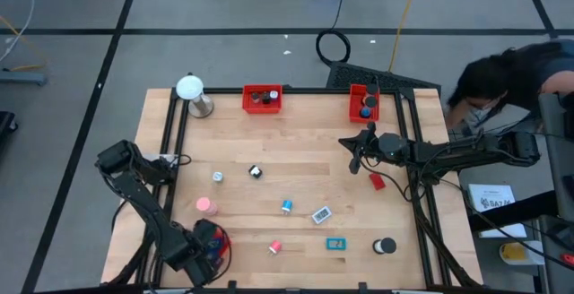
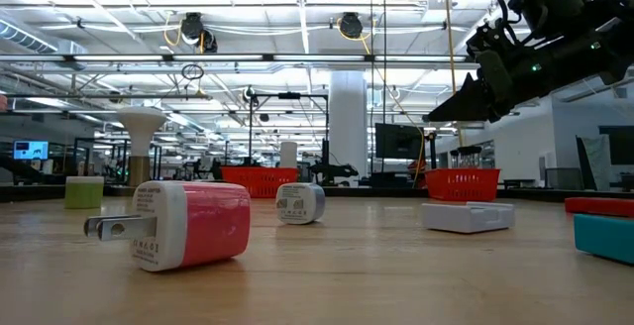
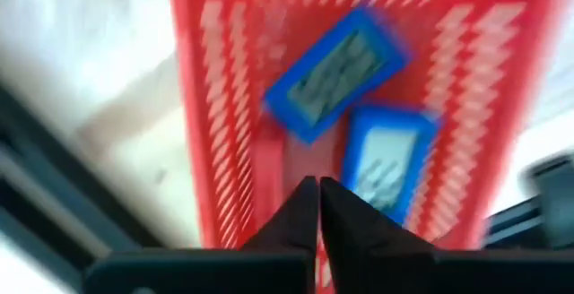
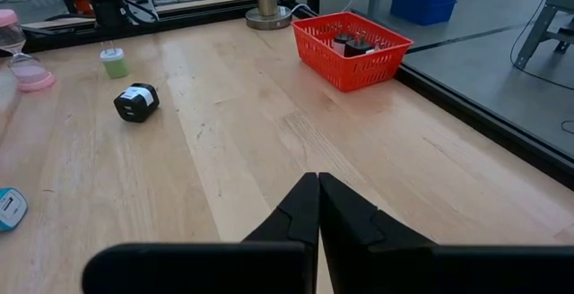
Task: Pick & Place Office items
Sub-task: Put the green charger adapter into the top left red basket
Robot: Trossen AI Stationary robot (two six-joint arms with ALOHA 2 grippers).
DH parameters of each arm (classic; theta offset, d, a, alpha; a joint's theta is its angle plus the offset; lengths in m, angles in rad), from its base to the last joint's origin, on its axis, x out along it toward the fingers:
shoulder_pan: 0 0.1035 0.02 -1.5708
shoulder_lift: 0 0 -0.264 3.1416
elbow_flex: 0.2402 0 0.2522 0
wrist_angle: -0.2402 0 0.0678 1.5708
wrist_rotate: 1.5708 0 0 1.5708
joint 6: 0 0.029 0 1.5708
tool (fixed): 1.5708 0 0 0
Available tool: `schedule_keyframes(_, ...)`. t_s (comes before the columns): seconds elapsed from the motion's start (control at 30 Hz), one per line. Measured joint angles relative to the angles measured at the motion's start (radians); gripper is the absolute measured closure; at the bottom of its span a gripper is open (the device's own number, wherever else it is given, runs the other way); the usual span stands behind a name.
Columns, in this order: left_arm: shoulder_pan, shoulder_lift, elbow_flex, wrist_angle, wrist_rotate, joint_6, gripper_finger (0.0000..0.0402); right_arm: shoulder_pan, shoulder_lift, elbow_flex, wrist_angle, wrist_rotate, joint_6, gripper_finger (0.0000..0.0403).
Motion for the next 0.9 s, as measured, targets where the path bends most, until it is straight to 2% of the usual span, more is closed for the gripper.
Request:
schedule_keyframes(0.2, 0.033, -0.094, 0.000, 0.010, -0.262, 0.099, 0.0391, 0.000, 0.000, 0.000, 0.000, 0.000, -0.008, 0.0403)
schedule_keyframes(0.3, 0.073, -0.133, 0.000, -0.004, -0.358, 0.170, 0.0390, 0.000, 0.000, 0.000, 0.001, 0.001, -0.008, 0.0403)
schedule_keyframes(0.4, 0.143, -0.164, 0.000, -0.001, -0.456, 0.291, 0.0394, 0.000, 0.000, 0.000, 0.012, 0.001, -0.015, 0.0403)
schedule_keyframes(0.5, 0.227, -0.178, 0.000, 0.054, -0.549, 0.492, 0.0399, 0.000, 0.000, 0.000, 0.016, 0.001, -0.016, 0.0403)
schedule_keyframes(0.7, 0.429, -0.198, -0.009, 0.256, -0.575, 0.935, 0.0399, 0.000, 0.000, 0.000, 0.015, 0.001, -0.015, 0.0403)
schedule_keyframes(0.8, 0.507, -0.196, -0.040, 0.379, -0.480, 1.102, 0.0399, 0.000, 0.000, 0.000, 0.015, 0.001, -0.015, 0.0403)
schedule_keyframes(0.9, 0.573, -0.196, -0.097, 0.463, -0.373, 1.177, 0.0399, 0.000, 0.000, 0.000, 0.015, 0.001, -0.015, 0.0403)
